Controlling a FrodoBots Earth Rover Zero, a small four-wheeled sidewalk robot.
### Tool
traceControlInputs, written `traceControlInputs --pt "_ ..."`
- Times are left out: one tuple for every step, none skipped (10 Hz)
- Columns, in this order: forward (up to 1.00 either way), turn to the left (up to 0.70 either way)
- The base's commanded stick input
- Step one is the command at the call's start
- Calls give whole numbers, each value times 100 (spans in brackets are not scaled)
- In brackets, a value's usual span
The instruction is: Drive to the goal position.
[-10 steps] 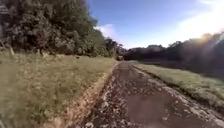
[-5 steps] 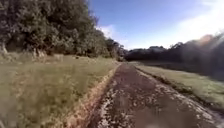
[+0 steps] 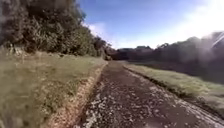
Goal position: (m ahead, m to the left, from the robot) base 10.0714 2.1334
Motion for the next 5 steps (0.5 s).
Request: traceControlInputs --pt "85 0" --pt "85 0" --pt "85 0" --pt "85 0" --pt "85 0"
